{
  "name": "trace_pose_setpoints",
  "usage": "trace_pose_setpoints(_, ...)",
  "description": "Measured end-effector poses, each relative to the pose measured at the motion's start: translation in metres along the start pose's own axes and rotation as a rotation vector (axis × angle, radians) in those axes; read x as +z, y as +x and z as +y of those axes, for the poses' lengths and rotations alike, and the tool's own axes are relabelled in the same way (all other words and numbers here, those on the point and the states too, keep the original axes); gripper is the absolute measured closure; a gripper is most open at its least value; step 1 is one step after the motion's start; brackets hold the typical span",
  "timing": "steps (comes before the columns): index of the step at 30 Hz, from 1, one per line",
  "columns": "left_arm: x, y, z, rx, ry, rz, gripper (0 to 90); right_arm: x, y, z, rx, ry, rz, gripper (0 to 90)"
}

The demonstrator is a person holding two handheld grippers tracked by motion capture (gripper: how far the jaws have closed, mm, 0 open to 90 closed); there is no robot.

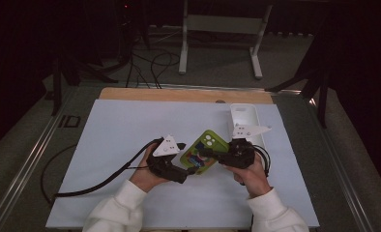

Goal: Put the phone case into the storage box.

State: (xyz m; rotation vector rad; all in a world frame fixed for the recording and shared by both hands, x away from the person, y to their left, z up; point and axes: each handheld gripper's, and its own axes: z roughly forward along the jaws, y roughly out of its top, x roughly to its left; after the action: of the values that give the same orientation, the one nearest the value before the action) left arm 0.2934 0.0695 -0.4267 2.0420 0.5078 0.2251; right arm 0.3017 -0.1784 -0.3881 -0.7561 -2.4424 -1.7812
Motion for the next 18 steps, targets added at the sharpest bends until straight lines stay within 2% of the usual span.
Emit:
trace_pose_setpoints(7,0.0012,0.0002,-0.0031,0.010,0.018,-0.047,24.5,0.0057,0.0025,0.0031,-0.018,0.007,0.037,88.8)
trace_pose_setpoints(11,0.0004,-0.0007,-0.0039,0.024,0.015,-0.079,35.5,0.0072,0.0025,0.0033,-0.026,0.017,0.040,88.8)
trace_pose_setpoints(18,-0.0020,0.0025,-0.0053,0.011,0.006,-0.133,50.2,0.0035,0.0010,0.0005,-0.027,0.026,0.049,88.8)
